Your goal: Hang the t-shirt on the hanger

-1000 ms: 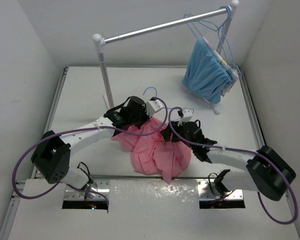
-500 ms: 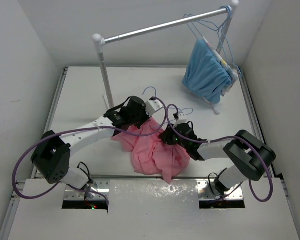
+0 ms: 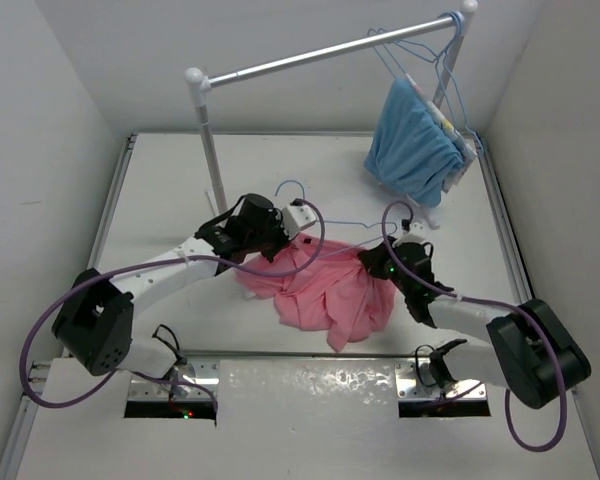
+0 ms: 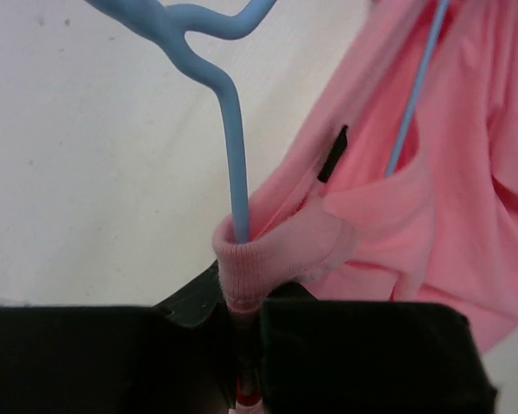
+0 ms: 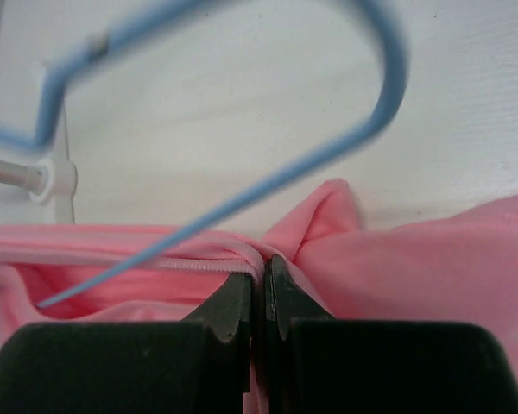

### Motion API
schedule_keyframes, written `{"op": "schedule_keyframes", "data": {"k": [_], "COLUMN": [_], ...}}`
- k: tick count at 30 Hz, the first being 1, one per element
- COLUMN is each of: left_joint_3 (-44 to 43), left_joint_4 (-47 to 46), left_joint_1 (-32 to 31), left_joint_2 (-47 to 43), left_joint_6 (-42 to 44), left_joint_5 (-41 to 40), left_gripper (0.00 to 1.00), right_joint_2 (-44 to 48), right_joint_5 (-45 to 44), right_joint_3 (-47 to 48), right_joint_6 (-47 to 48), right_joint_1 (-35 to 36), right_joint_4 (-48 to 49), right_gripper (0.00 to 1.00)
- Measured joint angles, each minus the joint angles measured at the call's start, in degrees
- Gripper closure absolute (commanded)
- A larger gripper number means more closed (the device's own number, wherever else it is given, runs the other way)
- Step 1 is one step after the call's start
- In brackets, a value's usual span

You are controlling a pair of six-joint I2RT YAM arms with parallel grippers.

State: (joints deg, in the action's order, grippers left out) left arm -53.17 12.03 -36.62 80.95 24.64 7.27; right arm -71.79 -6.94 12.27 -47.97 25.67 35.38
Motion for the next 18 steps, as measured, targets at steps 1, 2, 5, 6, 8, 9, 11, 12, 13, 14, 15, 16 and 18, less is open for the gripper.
{"op": "schedule_keyframes", "data": {"k": [1, 2, 5, 6, 8, 9, 11, 12, 13, 14, 15, 16, 18], "left_joint_3": [1.1, 2.0, 4.0, 4.5, 5.5, 6.1, 7.1, 7.8, 8.5, 9.1, 9.7, 10.1, 10.4], "left_joint_4": [-0.4, -0.6, -2.0, -2.8, -4.1, -5.0, -6.2, -7.2, -8.1, -8.9, -9.7, -10.4, -10.9], "left_joint_1": [0.0, 0.0, 0.0, 0.0, 0.0, 0.0, 0.0, 0.0, 0.0, 0.0, 0.0, 0.0, 0.0], "left_joint_2": [-0.7, -1.4, -2.8, -3.1, -3.3, -3.4, -3.4, -3.4, -3.4, -3.4, -3.4, -3.4, -3.4], "left_joint_6": [0.9, 2.0, 4.6, 5.4, 6.7, 7.5, 8.9, 9.8, 10.6, 11.4, 12.2, 13.0, 14.0], "left_joint_5": [1.2, 2.4, 4.2, 4.4, 4.3, 4.0, 3.0, 2.0, 1.0, 0.1, -0.6, -1.0, -1.2], "left_gripper": [1.0, 1.0, 1.0, 1.0, 1.0, 1.0, 1.0, 1.0, 1.0, 1.0, 1.0, 1.0, 1.0], "right_joint_2": [0.9, 1.7, 4.2, 5.0, 6.3, 6.8, 7.3, 7.6, 7.9, 8.3, 8.8, 9.3, 9.8], "right_joint_5": [1.3, 2.7, 7.8, 9.4, 12.5, 13.6, 15.2, 15.8, 16.6, 17.5, 18.3, 19.3, 21.6], "right_joint_3": [0.0, 0.0, -0.4, -0.4, -0.3, 0.2, 1.6, 2.3, 2.9, 3.4, 3.8, 4.1, 4.4], "right_joint_6": [0.1, 0.1, 0.2, 0.5, 1.6, 2.5, 4.8, 6.1, 7.1, 8.3, 9.4, 10.4, 12.2], "right_joint_1": [-1.5, -3.0, -7.9, -9.4, -11.6, -12.2, -12.8, -13.0, -13.4, -13.9, -14.6, -15.2, -16.1], "right_joint_4": [-0.3, -0.8, -1.9, -2.4, -3.7, -5.2, -8.4, -10.0, -11.3, -12.4, -13.5, -14.3, -15.3], "right_gripper": [1.0, 1.0, 1.0, 1.0, 1.0, 1.0, 1.0, 1.0, 1.0, 1.0, 1.0, 1.0, 1.0]}}
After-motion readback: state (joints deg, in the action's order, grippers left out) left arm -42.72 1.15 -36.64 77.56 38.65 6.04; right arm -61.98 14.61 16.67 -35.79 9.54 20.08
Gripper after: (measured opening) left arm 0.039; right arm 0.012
